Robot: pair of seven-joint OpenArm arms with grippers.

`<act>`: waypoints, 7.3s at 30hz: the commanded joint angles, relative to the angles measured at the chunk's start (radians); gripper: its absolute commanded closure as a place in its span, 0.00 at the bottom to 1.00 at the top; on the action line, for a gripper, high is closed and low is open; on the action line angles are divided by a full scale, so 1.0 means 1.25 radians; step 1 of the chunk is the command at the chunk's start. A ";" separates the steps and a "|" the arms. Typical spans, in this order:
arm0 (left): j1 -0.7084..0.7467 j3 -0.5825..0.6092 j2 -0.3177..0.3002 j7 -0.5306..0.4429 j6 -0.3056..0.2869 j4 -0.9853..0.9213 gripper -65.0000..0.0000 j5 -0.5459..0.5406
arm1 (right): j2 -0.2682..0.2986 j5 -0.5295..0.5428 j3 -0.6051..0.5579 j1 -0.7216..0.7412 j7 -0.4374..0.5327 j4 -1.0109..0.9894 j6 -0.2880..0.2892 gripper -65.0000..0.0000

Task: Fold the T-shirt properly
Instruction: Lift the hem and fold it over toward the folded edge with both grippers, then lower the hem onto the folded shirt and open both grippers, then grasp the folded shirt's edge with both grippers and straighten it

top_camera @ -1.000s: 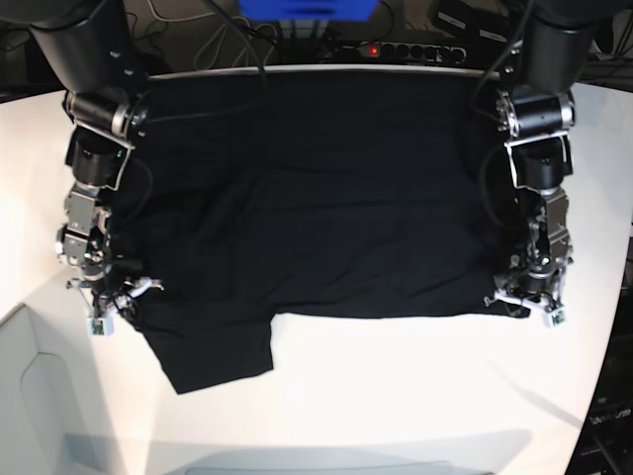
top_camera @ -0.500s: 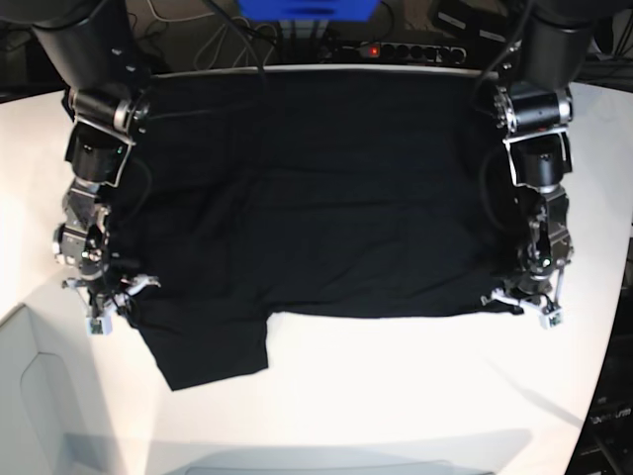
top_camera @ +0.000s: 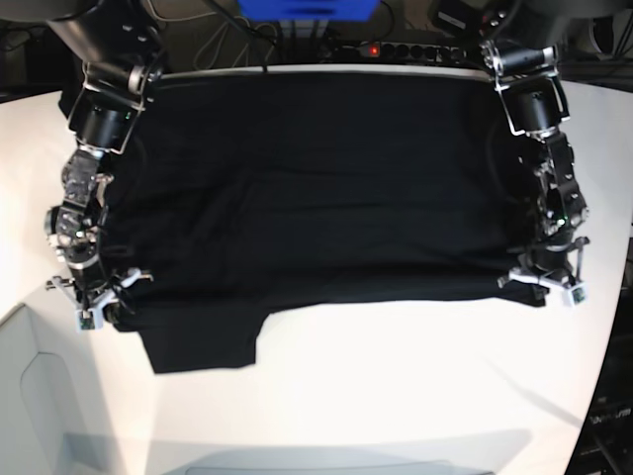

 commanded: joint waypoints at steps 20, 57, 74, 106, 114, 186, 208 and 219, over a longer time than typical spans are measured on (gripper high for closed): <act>0.235 -0.125 0.067 -0.025 -0.003 0.349 1.00 -0.005 | 0.016 0.152 0.001 -0.228 0.024 0.317 0.035 1.00; 0.430 -0.202 0.124 -0.033 -0.003 0.478 1.00 -0.005 | 0.030 0.152 0.037 -0.472 0.028 0.378 0.036 1.00; 0.423 -0.202 0.123 -0.035 -0.003 0.436 1.00 -0.005 | 0.027 0.147 0.037 -0.526 0.026 0.456 0.138 1.00; 0.429 -0.201 0.150 -0.032 -0.004 0.308 1.00 -0.005 | 0.054 0.146 0.037 -0.584 0.017 0.457 0.146 0.84; 0.429 -0.201 0.150 -0.032 -0.004 0.313 1.00 -0.005 | 0.026 0.152 0.127 -0.568 0.008 0.577 0.146 0.50; 0.454 -0.172 0.111 -0.026 -0.004 0.443 1.00 -0.005 | -0.110 0.150 0.100 -0.751 -0.144 0.721 0.146 1.00; 0.562 -0.094 0.111 -0.030 -0.004 0.436 1.00 -0.005 | -0.109 0.150 0.215 -0.787 -0.023 0.722 0.146 1.00; 0.558 -0.123 0.108 -0.028 -0.004 0.434 1.00 -0.004 | -0.107 0.149 0.211 -0.785 -0.026 0.713 0.146 1.00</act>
